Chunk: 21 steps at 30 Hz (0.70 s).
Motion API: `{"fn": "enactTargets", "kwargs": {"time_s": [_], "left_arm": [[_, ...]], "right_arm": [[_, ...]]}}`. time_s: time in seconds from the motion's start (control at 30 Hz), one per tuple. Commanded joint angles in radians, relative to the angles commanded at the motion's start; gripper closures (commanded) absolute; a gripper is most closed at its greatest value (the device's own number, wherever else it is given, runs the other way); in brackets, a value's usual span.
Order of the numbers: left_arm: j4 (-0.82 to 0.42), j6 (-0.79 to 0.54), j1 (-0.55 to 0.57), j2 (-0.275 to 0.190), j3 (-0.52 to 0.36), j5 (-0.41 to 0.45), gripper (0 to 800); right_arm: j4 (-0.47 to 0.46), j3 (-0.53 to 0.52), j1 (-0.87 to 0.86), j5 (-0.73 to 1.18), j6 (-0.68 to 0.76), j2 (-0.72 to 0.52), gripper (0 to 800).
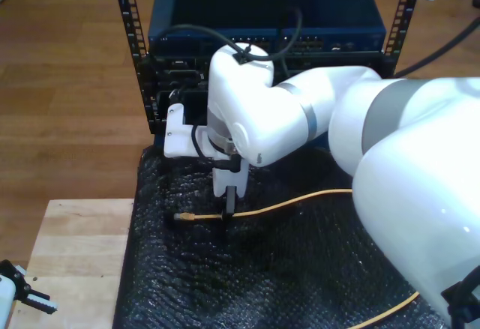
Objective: Grab the cable and plug it in
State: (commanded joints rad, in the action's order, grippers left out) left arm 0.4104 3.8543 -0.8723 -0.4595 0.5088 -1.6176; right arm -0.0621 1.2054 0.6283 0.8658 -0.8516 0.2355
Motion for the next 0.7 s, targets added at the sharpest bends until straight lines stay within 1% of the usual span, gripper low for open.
{"fn": "enactTargets", "kwargs": {"time_s": [0.13,0.37,0.47,0.53,0.7], "left_arm": [[0.000,0.002,0.000,0.000,0.000,0.000,0],[0.000,0.003,0.000,0.002,0.000,0.000,0],[0.000,0.003,0.000,0.003,0.000,0.000,0],[0.000,0.003,0.000,0.005,0.002,0.000,0],[0.000,0.003,0.000,0.005,0.002,-0.002,0]], "right_arm": [[-0.058,0.038,0.040,-0.009,0.069,0.052,24],[-0.061,0.104,0.081,-0.011,0.106,0.137,31],[-0.064,0.118,0.089,-0.011,0.118,0.153,34],[-0.063,0.120,0.089,-0.011,0.118,0.158,51],[-0.063,0.120,0.089,-0.011,0.118,0.169,154]]}}
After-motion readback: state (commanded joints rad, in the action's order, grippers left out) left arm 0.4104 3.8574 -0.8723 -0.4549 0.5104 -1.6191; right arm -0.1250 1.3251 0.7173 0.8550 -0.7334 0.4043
